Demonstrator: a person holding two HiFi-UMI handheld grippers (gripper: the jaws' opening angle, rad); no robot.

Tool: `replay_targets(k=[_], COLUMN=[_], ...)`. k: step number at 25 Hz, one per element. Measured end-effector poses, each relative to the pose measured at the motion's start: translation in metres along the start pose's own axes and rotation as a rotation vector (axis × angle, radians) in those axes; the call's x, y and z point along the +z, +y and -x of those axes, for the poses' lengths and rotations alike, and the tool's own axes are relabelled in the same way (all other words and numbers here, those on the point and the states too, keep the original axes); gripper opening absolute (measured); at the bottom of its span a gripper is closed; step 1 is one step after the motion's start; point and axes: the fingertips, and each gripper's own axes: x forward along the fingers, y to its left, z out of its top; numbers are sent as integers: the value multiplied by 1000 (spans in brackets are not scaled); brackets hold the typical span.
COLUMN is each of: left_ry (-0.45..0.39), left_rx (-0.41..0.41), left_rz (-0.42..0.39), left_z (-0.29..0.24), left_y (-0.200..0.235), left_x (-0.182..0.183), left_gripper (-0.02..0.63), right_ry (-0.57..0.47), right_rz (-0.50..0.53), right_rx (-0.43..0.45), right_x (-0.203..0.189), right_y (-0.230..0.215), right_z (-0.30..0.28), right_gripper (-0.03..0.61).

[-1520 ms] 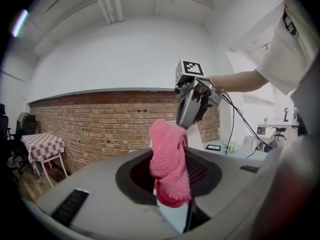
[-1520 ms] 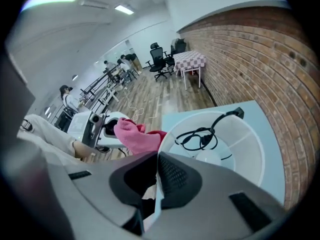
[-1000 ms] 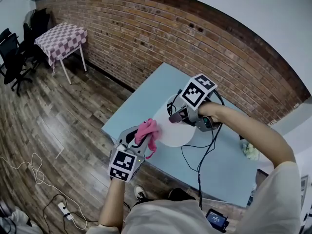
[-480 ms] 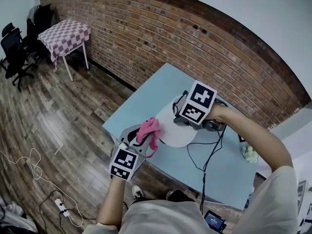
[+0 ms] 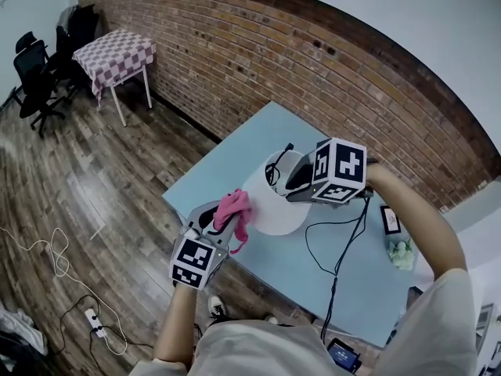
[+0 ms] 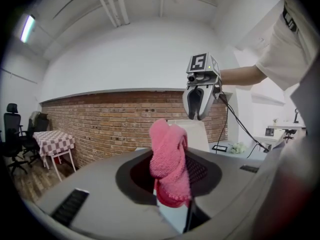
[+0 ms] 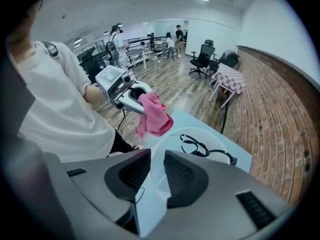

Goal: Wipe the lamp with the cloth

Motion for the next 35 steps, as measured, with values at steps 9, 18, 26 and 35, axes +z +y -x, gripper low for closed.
replay_targets(k=[9,18,26,35], left_ry=[34,52,52,33], left_rx=[92,161,194,161], left_rz=[5,16,31,36], left_z=[5,6,20,19], left_y=[-31,-50,-43,-20], left_x=[-3,-10,-17,-16], left_gripper=[138,138,138,138], right_ry=[149,223,261,196], right_rz=[411,674,617,307], right_rx=[-53,-81,11,106], right_x=[-61,-78,-74,-60], right_y=[4,-8,2,14], right_z=[9,-8,-15,-20], right_gripper=[107,109,90,74])
